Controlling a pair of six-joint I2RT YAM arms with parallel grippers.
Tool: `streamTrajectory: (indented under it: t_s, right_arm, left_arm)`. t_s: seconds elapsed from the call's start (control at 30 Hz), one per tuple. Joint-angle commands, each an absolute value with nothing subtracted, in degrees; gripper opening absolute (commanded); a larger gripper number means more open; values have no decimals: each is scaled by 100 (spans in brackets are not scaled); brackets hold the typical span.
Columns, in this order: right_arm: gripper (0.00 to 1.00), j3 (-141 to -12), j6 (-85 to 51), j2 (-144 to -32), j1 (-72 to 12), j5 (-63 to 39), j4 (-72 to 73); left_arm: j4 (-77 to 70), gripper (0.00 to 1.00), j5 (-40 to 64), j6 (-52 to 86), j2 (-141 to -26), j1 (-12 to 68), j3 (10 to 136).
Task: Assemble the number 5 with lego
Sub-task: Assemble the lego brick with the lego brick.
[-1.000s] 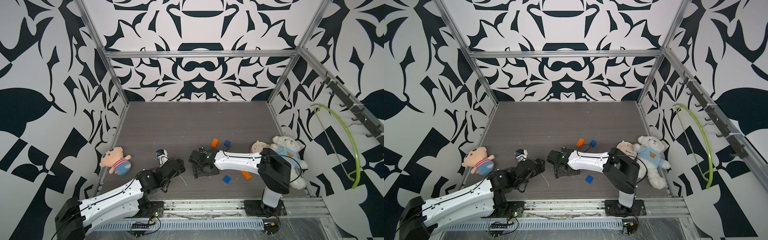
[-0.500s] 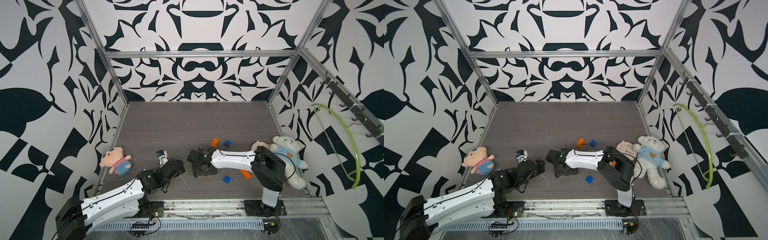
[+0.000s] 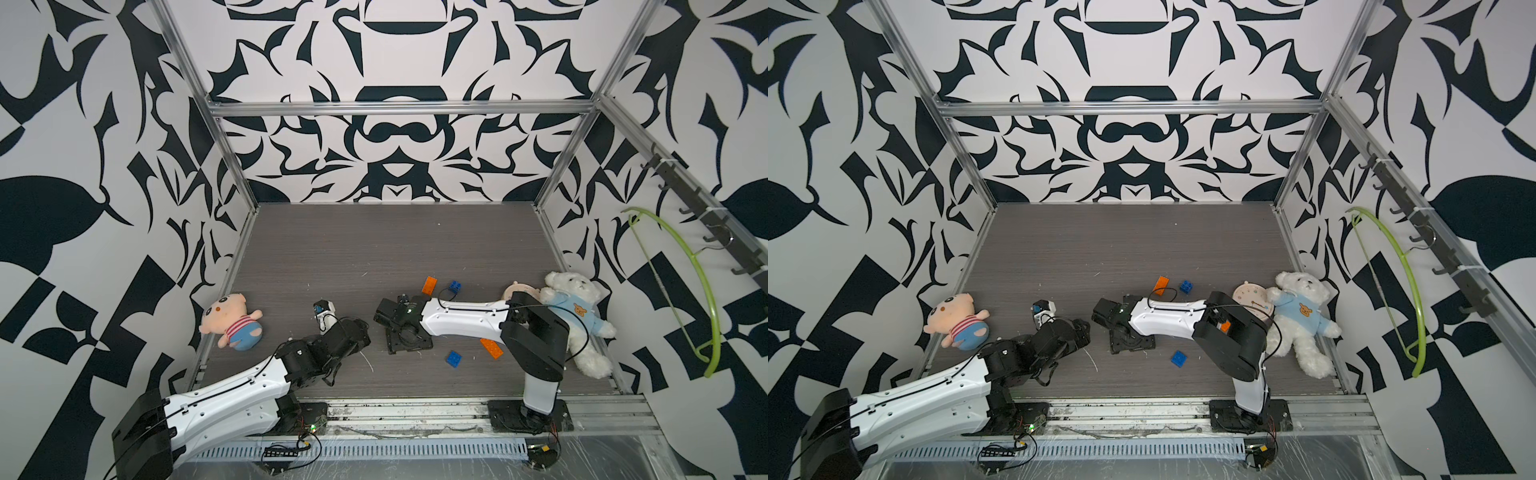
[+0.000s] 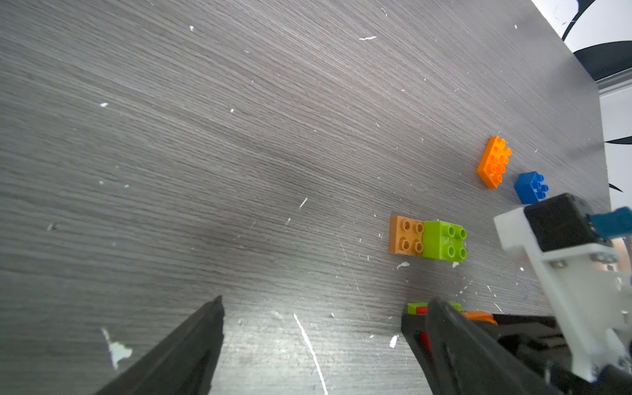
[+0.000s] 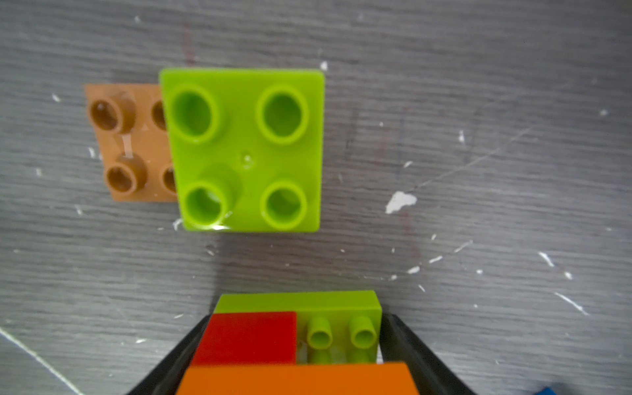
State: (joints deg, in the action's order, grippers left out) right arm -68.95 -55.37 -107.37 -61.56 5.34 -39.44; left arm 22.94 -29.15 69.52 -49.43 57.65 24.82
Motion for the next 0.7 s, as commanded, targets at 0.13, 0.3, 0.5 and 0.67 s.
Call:
streamTrajectory:
  t_s: [0.13, 0.3, 0.5, 0.67]
  right_arm:
    - [79, -6988, -5595, -10802, -6150, 632, -4031]
    - [81, -6992, -5616, -10811, -6148, 685, -4047]
    - [82, -7041, -5633, -10872, -6149, 723, -4052]
    - [77, -7060, -5633, -10918, -6148, 690, -4069]
  left_arm:
    - [2233, 99, -2889, 6899, -5042, 5739, 2490]
    - [2202, 99, -2873, 6907, -5062, 5740, 2493]
    - [2198, 99, -2887, 6899, -5067, 5739, 2496]
    - [2173, 99, -2870, 6877, -5122, 5740, 2505]
